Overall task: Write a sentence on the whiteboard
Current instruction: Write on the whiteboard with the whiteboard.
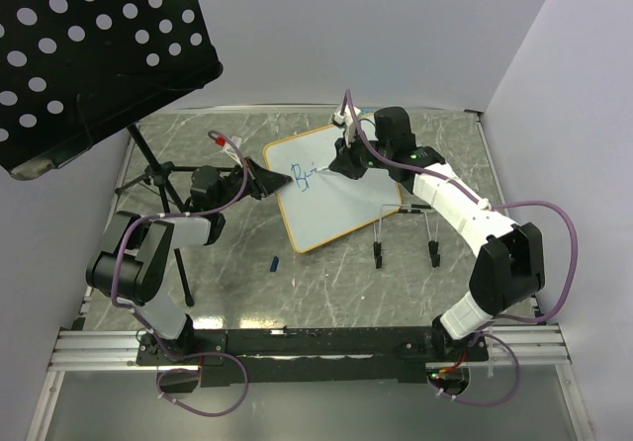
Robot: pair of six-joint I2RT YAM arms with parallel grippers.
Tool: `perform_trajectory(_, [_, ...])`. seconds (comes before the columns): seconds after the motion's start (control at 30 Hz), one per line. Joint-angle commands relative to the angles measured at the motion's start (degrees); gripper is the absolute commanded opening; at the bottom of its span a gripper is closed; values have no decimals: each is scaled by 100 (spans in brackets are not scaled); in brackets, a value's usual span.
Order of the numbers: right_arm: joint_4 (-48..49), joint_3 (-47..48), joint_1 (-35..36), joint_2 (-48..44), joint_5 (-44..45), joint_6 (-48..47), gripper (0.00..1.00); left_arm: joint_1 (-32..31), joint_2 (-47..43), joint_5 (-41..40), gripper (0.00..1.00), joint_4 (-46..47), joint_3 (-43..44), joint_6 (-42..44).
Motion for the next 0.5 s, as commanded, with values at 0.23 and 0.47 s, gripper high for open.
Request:
perform_trajectory(0.23, [-212, -145, -39, -101, -321, -256, 0, -23, -152, 143, 1, 1107, 289, -220])
perform_trajectory(0.47, [-353, -198, -47, -66, -347, -344, 0, -32, -160, 143, 1, 1116, 289, -229])
